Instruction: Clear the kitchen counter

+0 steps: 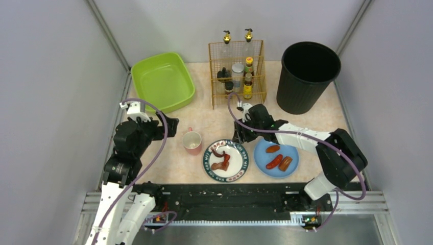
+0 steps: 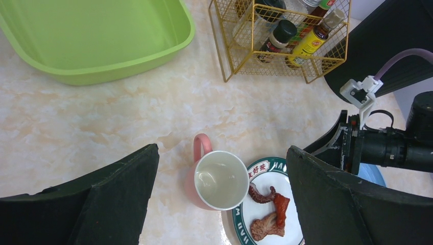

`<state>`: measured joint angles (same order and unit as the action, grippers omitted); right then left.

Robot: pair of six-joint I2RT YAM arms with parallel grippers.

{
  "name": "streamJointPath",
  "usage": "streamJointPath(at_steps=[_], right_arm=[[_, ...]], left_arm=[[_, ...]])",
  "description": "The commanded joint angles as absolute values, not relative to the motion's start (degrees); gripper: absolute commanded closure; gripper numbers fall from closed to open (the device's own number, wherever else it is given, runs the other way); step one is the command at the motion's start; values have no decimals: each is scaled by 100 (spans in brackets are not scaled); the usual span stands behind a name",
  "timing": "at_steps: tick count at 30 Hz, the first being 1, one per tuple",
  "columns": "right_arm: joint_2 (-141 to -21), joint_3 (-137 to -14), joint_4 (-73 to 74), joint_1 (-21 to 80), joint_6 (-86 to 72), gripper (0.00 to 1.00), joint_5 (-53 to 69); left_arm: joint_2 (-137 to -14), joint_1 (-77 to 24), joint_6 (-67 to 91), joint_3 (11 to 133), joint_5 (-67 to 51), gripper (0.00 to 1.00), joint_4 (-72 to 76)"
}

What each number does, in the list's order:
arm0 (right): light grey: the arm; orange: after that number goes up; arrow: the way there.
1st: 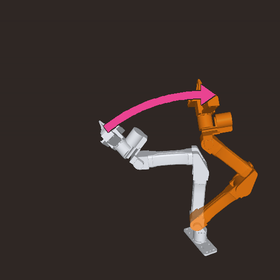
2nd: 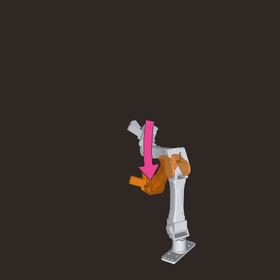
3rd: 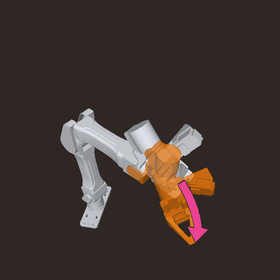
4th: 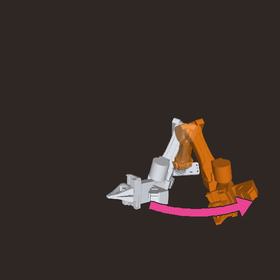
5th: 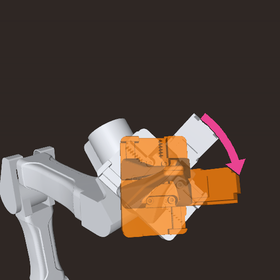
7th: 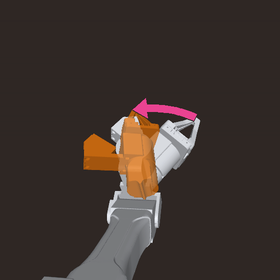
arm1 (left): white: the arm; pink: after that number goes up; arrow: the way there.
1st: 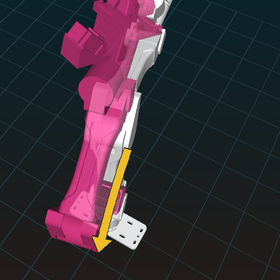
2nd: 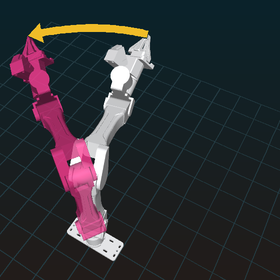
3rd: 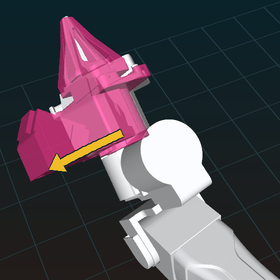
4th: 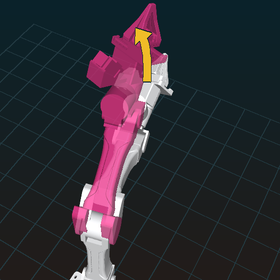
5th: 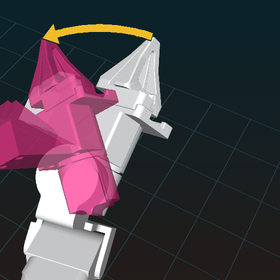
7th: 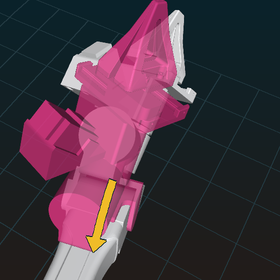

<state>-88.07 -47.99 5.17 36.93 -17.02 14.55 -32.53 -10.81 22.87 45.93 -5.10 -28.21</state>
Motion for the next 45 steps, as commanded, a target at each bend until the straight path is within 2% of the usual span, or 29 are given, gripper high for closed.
streamJointPath(at_steps=[1, 14, 19, 27, 31, 45], right_arm=[[-9065, -4797, 253, 3579, -1534, 51, 1957], [-9364, -4427, 59, 3507, -1530, 52, 2584], [-9312, -4359, 101, 3502, -1562, 57, 2720], [-9476, -4513, 238, 3507, -1587, 78, 2821], [-9543, -4553, 212, 3502, -1659, 100, 2903], [-8801, -4482, -182, 3389, -2302, 100, 3158]], left_arm=[[-3285, -1103, 2299, 4598, -471, 1, -2584], [-3300, -1103, 2294, 4598, -476, 1, -2588], [-3303, -1102, 2303, 4602, -482, 1, -2583], [-3306, -1107, 2303, 4602, -476, 1, -2581], [-3306, -1103, 2303, 4604, -475, 1, -2575], [-3262, -1103, 2285, 4598, -431, 1, -2596]])
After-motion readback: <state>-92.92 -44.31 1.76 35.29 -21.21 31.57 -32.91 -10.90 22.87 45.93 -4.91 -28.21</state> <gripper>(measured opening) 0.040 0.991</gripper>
